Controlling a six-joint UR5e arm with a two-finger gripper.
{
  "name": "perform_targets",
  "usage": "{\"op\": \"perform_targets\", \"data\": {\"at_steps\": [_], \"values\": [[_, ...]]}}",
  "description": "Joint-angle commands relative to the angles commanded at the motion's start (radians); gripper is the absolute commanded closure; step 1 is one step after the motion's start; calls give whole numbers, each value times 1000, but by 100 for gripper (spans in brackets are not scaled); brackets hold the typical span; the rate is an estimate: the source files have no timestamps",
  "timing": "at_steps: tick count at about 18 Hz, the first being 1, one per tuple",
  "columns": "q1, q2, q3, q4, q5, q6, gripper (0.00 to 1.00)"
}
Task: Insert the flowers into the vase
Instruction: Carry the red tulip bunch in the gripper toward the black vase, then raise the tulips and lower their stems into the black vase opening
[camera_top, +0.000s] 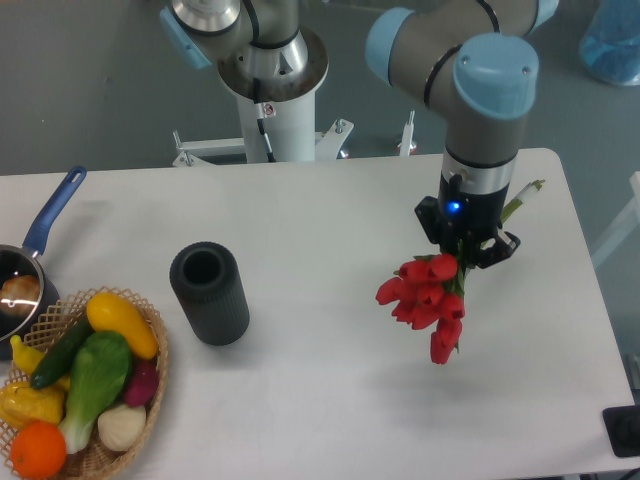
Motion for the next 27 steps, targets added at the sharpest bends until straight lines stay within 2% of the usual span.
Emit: {"op": "perform_targets", "data": {"at_steps": [7, 11, 13, 15, 17, 20, 23, 27], "values": [[-3, 40, -23, -9, -40, -9, 96], [5, 74, -49, 1, -184, -47, 96], [2, 87, -51, 11, -271, -124, 96], [-5, 92, -67, 70, -346, -187, 96], [-12, 103, -95, 153, -440, -248, 96], [-17, 117, -149, 222, -656, -354, 96], [-18, 118, -163, 236, -846, -396, 96], [-34, 153, -184, 236, -907, -414, 96]]}}
